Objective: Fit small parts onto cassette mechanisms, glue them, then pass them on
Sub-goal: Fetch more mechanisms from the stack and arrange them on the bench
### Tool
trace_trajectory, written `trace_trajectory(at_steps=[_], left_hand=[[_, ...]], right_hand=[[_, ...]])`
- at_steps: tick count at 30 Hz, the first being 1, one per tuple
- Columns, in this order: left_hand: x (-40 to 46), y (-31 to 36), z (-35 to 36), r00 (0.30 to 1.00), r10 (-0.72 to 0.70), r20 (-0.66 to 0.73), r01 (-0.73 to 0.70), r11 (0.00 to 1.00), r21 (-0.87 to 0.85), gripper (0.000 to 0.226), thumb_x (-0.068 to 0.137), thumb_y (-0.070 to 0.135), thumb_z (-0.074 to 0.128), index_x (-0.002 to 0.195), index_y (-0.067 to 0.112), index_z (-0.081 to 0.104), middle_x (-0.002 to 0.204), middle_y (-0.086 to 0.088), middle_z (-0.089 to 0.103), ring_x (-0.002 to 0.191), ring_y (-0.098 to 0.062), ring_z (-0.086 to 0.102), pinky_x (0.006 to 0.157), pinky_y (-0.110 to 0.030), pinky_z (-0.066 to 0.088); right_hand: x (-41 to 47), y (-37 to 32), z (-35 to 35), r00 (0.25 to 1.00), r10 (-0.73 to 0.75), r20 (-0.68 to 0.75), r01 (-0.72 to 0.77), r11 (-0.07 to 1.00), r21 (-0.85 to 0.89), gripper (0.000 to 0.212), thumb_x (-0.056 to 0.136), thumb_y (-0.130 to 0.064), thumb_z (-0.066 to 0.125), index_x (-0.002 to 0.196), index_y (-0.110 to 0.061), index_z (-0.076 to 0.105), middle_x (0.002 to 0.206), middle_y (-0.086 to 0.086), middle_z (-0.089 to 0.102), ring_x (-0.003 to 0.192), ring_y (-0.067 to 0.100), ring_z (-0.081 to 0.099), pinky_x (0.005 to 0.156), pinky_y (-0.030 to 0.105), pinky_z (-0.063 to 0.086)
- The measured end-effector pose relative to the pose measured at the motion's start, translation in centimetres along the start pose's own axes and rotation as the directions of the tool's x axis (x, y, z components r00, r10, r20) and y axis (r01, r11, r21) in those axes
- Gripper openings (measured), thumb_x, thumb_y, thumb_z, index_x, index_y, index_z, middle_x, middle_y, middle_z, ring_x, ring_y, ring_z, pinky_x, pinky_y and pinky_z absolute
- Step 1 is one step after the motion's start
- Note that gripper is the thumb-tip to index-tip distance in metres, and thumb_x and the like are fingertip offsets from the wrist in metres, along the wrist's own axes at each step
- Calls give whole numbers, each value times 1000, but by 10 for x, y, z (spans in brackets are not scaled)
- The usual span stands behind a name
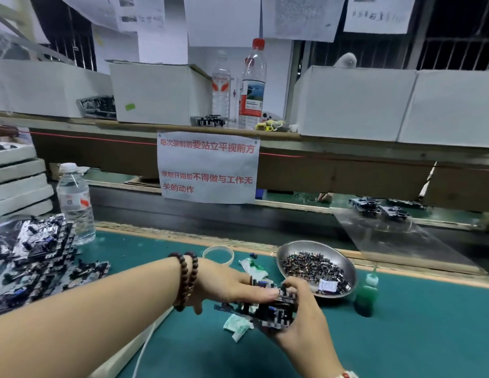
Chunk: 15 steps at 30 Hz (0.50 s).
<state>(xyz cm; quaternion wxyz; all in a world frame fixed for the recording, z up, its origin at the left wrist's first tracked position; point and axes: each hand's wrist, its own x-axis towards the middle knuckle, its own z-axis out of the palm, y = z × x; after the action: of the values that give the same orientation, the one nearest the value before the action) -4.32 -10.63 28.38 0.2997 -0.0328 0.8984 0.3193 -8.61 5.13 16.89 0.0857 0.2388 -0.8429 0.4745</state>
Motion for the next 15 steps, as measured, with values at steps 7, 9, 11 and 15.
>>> trace_trajectory(at_steps=[7, 9, 11, 15], left_hand=[[21, -17, -10, 986, 141, -94, -97, 924, 369, 58, 69, 40, 78, 118, 20, 54, 118, 4, 63, 109, -14, 58, 99, -32, 44], [23, -19, -18, 972, 172, -159, -76, 876, 477, 50, 71, 39, 77, 114, 22, 57, 113, 7, 64, 103, -12, 59, 92, -23, 44], [25, -23, -28, 967, 194, -163, -93, 871, 482, 48, 73, 37, 76, 113, 20, 56, 113, 6, 63, 99, -12, 57, 87, -21, 43], [28, -38, -43, 994, 100, -42, -69, 879, 472, 60, 74, 42, 73, 124, 17, 51, 125, 6, 57, 111, -13, 54, 99, -27, 41]], right_hand=[[-1, -10, 19, 965, 241, 106, -259, 945, 201, 60, 46, -38, 81, 91, -36, 41, 86, -11, 63, 74, -1, 60, 64, 8, 44], [-1, -16, 25, 931, 312, 191, -358, 882, 306, 62, 50, -29, 86, 96, -28, 43, 82, -6, 68, 73, 8, 63, 69, 19, 51], [-1, -24, 32, 885, 363, 291, -457, 794, 400, 60, 60, -21, 86, 101, -17, 43, 84, -4, 67, 70, 8, 60, 63, 14, 48], [0, -32, 43, 771, 424, 476, -618, 678, 398, 48, 76, -27, 75, 108, -14, 42, 96, -7, 59, 77, -1, 55, 53, 1, 40]])
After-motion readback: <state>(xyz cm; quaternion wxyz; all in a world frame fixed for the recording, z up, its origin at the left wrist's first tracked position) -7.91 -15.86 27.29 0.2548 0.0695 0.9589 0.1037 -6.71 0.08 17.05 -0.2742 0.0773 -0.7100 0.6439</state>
